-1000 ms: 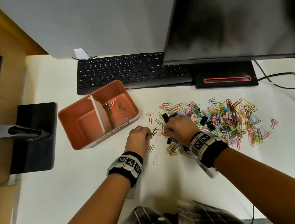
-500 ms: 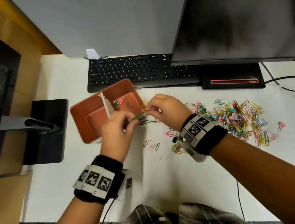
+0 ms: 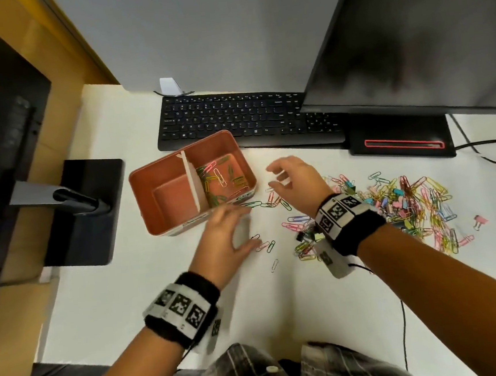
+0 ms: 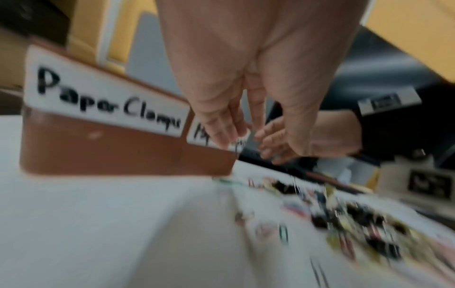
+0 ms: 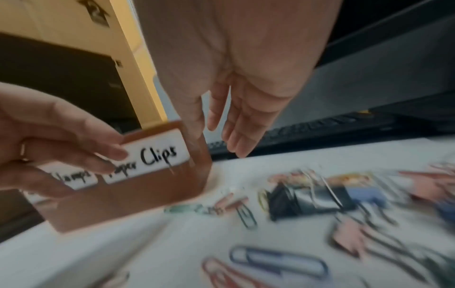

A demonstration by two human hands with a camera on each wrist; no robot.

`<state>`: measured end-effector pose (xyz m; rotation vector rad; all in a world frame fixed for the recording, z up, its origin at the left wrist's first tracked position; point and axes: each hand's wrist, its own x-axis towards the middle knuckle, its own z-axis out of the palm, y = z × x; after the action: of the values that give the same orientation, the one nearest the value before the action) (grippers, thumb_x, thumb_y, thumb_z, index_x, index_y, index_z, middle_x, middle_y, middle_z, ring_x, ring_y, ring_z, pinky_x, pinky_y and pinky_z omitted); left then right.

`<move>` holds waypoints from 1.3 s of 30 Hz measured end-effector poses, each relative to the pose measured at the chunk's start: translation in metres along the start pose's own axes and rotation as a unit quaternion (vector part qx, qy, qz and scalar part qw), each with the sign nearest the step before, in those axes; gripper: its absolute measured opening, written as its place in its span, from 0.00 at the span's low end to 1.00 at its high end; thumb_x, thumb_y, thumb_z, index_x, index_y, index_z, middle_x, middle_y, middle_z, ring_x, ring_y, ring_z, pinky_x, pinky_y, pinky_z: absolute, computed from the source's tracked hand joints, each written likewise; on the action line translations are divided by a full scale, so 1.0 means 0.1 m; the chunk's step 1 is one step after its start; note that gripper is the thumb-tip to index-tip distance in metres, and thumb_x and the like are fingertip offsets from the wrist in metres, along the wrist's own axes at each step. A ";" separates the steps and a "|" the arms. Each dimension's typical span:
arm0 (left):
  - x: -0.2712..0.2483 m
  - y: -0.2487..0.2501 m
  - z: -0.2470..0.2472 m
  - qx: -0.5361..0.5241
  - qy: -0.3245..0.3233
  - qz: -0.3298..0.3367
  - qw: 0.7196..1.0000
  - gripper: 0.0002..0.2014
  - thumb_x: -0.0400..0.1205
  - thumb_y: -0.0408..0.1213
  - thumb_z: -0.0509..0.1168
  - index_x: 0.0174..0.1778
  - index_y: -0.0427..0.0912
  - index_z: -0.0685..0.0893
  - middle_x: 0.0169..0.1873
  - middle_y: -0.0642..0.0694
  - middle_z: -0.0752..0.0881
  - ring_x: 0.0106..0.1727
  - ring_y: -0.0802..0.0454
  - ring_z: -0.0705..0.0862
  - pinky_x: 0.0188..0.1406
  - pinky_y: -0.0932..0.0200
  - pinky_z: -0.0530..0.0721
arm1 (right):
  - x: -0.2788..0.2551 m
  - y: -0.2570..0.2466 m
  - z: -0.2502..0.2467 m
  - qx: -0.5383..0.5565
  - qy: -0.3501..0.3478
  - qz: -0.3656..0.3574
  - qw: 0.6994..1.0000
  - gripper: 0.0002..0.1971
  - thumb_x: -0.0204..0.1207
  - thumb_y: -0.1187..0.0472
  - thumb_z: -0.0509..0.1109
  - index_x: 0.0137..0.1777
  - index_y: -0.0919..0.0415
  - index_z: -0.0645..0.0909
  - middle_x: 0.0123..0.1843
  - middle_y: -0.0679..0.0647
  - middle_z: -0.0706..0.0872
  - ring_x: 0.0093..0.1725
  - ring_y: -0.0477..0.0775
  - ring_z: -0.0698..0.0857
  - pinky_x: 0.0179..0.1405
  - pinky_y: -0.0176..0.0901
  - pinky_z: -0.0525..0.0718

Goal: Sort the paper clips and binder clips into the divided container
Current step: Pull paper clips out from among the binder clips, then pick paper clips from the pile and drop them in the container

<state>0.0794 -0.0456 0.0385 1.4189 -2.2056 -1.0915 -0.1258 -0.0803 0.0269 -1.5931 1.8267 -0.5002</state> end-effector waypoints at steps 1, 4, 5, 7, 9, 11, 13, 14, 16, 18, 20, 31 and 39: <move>-0.02 -0.03 0.13 0.023 -0.047 -0.016 0.999 0.35 0.68 0.48 0.76 0.71 0.46 0.72 0.69 0.46 0.72 0.69 0.51 0.72 0.72 0.52 0.73 | -0.01 0.09 0.04 -0.026 -0.040 0.008 0.999 0.18 0.76 0.58 0.69 0.65 0.55 0.76 0.63 0.53 0.79 0.60 0.51 0.81 0.64 0.51 0.81; 0.03 -0.13 0.44 0.113 -0.138 -0.058 0.982 0.56 0.62 0.63 0.74 0.80 0.47 0.52 0.82 0.48 0.50 0.82 0.49 0.50 0.81 0.50 0.57 | -0.04 0.20 0.17 -0.114 -0.167 -0.011 0.979 0.35 0.73 0.52 0.72 0.77 0.57 0.62 0.81 0.55 0.62 0.80 0.56 0.63 0.79 0.49 0.63; 0.06 -0.15 0.51 0.147 -0.151 -0.063 0.975 0.61 0.59 0.67 0.73 0.81 0.46 0.48 0.82 0.47 0.46 0.82 0.48 0.47 0.81 0.48 0.57 | -0.05 0.21 0.20 -0.134 -0.203 -0.020 0.970 0.40 0.71 0.51 0.74 0.79 0.58 0.58 0.84 0.55 0.56 0.82 0.55 0.57 0.80 0.48 0.58; 0.10 -0.18 0.61 0.210 -0.172 -0.073 0.960 0.65 0.56 0.72 0.70 0.80 0.44 0.42 0.82 0.45 0.43 0.83 0.45 0.45 0.79 0.43 0.58 | -0.08 0.26 0.23 -0.180 -0.253 -0.037 0.950 0.48 0.67 0.49 0.77 0.81 0.60 0.53 0.85 0.55 0.49 0.83 0.54 0.50 0.81 0.46 0.53; 0.10 -0.20 0.68 0.262 -0.179 -0.071 0.946 0.65 0.57 0.72 0.70 0.80 0.44 0.41 0.82 0.47 0.44 0.83 0.45 0.47 0.77 0.43 0.59 | -0.15 0.34 0.22 -0.226 -0.273 -0.060 0.933 0.50 0.65 0.51 0.79 0.81 0.61 0.52 0.85 0.55 0.49 0.83 0.55 0.50 0.81 0.47 0.54; 0.09 -0.22 0.72 0.275 -0.170 -0.054 0.945 0.61 0.61 0.67 0.71 0.81 0.45 0.44 0.82 0.50 0.50 0.81 0.47 0.51 0.76 0.46 0.59 | -0.24 0.43 0.19 -0.242 -0.271 -0.073 0.929 0.46 0.67 0.56 0.78 0.80 0.61 0.54 0.84 0.55 0.53 0.82 0.56 0.54 0.80 0.47 0.58; 0.09 -0.25 0.72 0.240 -0.153 -0.021 0.958 0.53 0.62 0.61 0.74 0.80 0.47 0.56 0.78 0.50 0.62 0.77 0.46 0.62 0.72 0.46 0.66 | -0.31 0.50 0.17 -0.228 -0.259 -0.081 0.935 0.40 0.69 0.61 0.76 0.78 0.62 0.61 0.82 0.55 0.59 0.80 0.58 0.60 0.78 0.49 0.64; 0.10 -0.26 0.72 0.222 -0.139 0.002 0.965 0.49 0.61 0.58 0.76 0.76 0.47 0.65 0.73 0.48 0.70 0.72 0.44 0.70 0.68 0.45 0.73 | -0.34 0.52 0.16 -0.220 -0.249 -0.088 0.939 0.35 0.70 0.62 0.75 0.76 0.62 0.65 0.80 0.56 0.63 0.78 0.59 0.64 0.76 0.51 0.68; 0.09 -0.35 0.77 0.165 -0.083 0.042 0.982 0.37 0.60 0.47 0.80 0.65 0.42 0.80 0.60 0.44 0.82 0.57 0.40 0.81 0.56 0.47 0.83 | -0.36 0.55 0.16 -0.210 -0.221 -0.104 0.947 0.24 0.72 0.64 0.72 0.69 0.65 0.73 0.73 0.58 0.71 0.70 0.60 0.72 0.70 0.53 0.75; 0.08 -0.39 0.81 0.107 -0.036 0.046 0.993 0.26 0.63 0.36 0.80 0.57 0.39 0.85 0.51 0.44 0.85 0.49 0.42 0.82 0.53 0.59 0.80 | -0.38 0.57 0.16 -0.202 -0.199 -0.112 0.952 0.16 0.75 0.66 0.69 0.63 0.66 0.79 0.65 0.59 0.78 0.62 0.60 0.78 0.63 0.53 0.79; 0.11 -0.38 0.83 0.080 -0.016 0.030 0.996 0.17 0.68 0.32 0.76 0.53 0.39 0.87 0.47 0.45 0.85 0.48 0.44 0.81 0.51 0.65 0.73 | -0.40 0.60 0.16 -0.184 -0.188 -0.113 0.958 0.11 0.76 0.66 0.68 0.57 0.66 0.83 0.57 0.59 0.82 0.57 0.59 0.80 0.58 0.52 0.80; 0.36 -0.25 0.76 0.113 -0.086 -0.023 0.989 0.08 0.79 0.32 0.65 0.52 0.37 0.84 0.47 0.38 0.85 0.52 0.38 0.81 0.52 0.52 0.78 | -0.36 0.46 0.16 -0.144 -0.188 0.002 0.972 0.05 0.78 0.64 0.64 0.50 0.63 0.79 0.45 0.60 0.87 0.47 0.61 0.84 0.47 0.51 0.83; 0.42 -0.16 0.82 0.190 -0.146 -0.055 0.969 0.11 0.82 0.30 0.56 0.58 0.36 0.79 0.55 0.38 0.78 0.59 0.38 0.76 0.58 0.50 0.75 | -0.36 0.45 0.17 -0.139 -0.182 0.053 0.972 0.07 0.77 0.62 0.66 0.50 0.61 0.84 0.50 0.58 0.87 0.52 0.57 0.83 0.52 0.48 0.82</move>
<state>0.0206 -0.0499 -0.0343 1.6380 -2.6899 -1.0043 -0.1451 -0.0348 -0.0066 -1.6273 1.7364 0.1023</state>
